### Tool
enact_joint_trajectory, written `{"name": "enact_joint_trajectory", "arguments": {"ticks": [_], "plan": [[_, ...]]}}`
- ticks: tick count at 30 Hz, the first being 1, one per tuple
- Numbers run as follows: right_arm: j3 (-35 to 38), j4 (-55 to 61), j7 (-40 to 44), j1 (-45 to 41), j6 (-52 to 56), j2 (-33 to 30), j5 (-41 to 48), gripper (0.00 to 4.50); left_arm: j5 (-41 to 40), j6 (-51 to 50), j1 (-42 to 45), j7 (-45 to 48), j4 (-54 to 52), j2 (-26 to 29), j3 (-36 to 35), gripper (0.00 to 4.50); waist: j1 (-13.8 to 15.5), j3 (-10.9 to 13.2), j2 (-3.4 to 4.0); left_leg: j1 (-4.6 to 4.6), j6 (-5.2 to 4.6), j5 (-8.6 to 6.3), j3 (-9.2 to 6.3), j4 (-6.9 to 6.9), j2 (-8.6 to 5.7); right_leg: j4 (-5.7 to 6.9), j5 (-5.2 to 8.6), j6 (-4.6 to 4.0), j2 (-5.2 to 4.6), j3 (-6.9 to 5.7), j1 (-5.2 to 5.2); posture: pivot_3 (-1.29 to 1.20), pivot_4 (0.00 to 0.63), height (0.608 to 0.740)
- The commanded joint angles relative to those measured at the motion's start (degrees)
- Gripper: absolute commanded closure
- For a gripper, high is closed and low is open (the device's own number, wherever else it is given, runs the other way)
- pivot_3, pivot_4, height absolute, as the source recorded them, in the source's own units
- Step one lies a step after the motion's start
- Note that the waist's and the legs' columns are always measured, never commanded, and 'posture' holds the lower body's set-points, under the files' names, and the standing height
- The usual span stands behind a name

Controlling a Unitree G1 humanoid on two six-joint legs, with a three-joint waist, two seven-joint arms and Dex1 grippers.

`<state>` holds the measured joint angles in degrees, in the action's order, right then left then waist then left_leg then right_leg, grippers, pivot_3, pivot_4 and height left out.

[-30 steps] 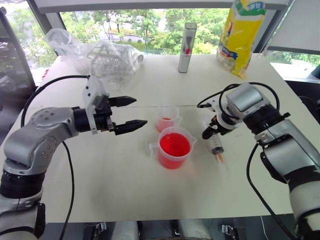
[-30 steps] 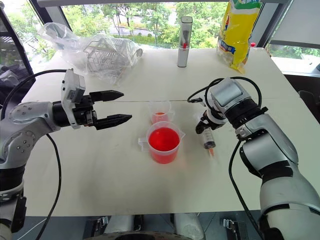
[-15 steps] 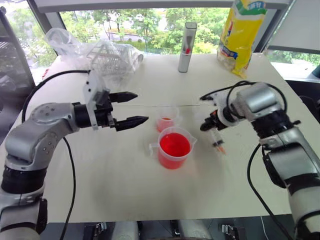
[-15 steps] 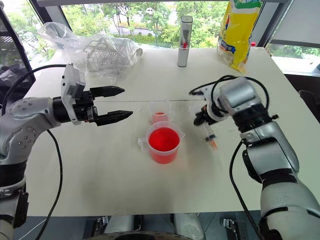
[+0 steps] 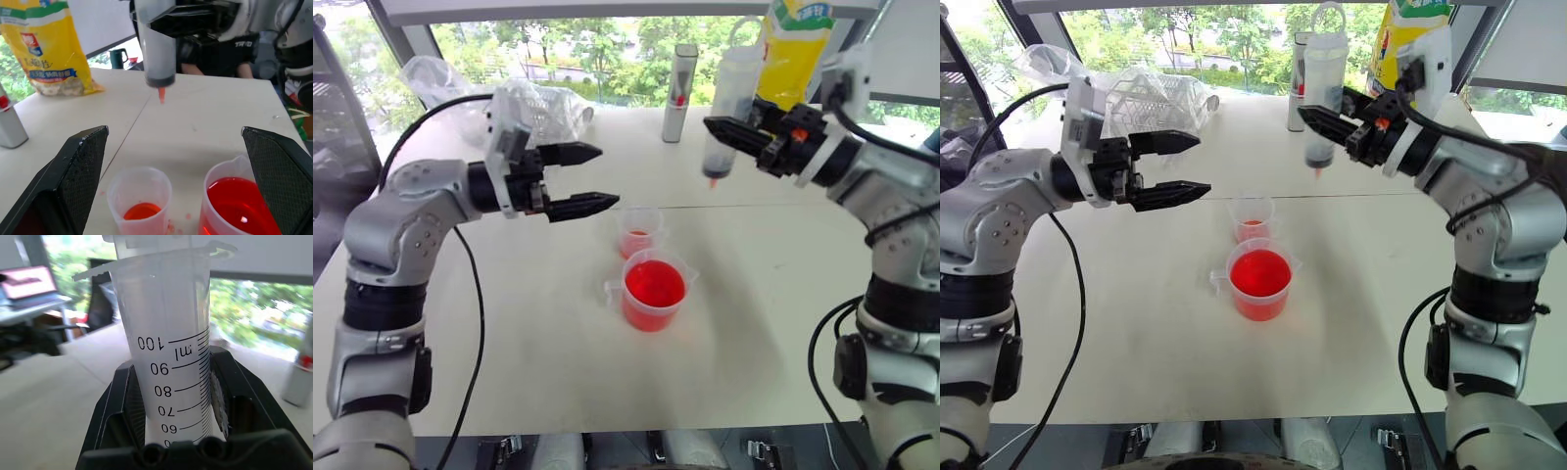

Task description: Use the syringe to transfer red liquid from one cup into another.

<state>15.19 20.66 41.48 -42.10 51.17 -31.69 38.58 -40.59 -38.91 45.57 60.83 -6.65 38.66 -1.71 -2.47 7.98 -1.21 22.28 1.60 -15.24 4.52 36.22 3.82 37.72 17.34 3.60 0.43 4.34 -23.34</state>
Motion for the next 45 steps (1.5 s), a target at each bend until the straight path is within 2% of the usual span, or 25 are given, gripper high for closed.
{"name": "enact_joint_trajectory", "arguments": {"ticks": [1, 3, 8, 17, 28, 45], "plan": [[3.27, 9.16, 0.91, 3.65, 3.15, 1.51, 13.99, 3.09, -0.06, 0.9, 4.6, 3.51, 2.4, 0.38, -0.17, 0.0, 0.05, 0.0, 0.0, 0.0, 0.0, 0.0, -0.01, 0.01, 0.0, 0.0, 0.0, 0.0, 0.0, -0.01, 0.02, 0.0, 0.15, 0.74], [3.87, 9.62, -1.31, 5.26, 4.17, 2.39, 18.15, 3.09, 0.05, 0.72, 6.25, 4.94, 3.73, 0.41, 0.1, 0.0, -0.06, 0.0, 0.01, 0.0, 0.0, 0.0, 0.01, 0.03, 0.0, 0.0, 0.0, 0.0, -0.07, -0.01, 0.03, 0.0, 0.15, 0.74], [0.62, 10.68, -2.39, 10.81, 1.04, 3.86, 19.19, 3.09, -1.62, -1.64, 10.12, 7.46, 5.35, -0.65, 0.33, 0.0, 0.0, -0.01, -0.02, -0.06, 0.0, 0.0, 0.02, 0.05, -0.03, -0.03, 0.0, 0.0, -0.08, -0.01, 0.11, 0.0, 0.15, 0.74], [-9.89, 9.01, 1.44, 21.05, -12.09, 5.03, 7.52, 3.09, -3.32, -5.55, 11.27, 10.94, 3.38, -0.85, 1.43, 0.0, -0.07, 0.0, 0.0, -0.05, 0.0, 0.0, -0.01, 0.04, -0.03, -0.03, 0.01, 0.01, 0.0, -0.01, 0.09, 0.0, 0.15, 0.74], [-14.9, 6.6, 3.97, 24.39, -19.01, 5.2, 2.12, 3.09, -4.57, -8.38, 11.41, 12.97, 1.22, -0.93, 2.81, 0.0, 0.0, 0.0, 0.0, -0.05, 0.0, 0.0, -0.01, 0.07, -0.04, -0.02, 0.01, 0.01, 0.0, -0.01, 0.1, 0.0, 0.15, 0.74], [-17.35, 4.39, 6.66, 25.52, -23.25, 4.59, -2.74, 3.09, -3.82, -7.96, 10.25, 14.68, 0.12, -0.84, 4.92, 0.0, 0.03, 0.0, 0.0, -0.06, 0.0, 0.0, -0.02, 0.09, -0.05, -0.02, 0.01, 0.01, 0.01, -0.01, 0.11, 0.0, 0.15, 0.74]]}}
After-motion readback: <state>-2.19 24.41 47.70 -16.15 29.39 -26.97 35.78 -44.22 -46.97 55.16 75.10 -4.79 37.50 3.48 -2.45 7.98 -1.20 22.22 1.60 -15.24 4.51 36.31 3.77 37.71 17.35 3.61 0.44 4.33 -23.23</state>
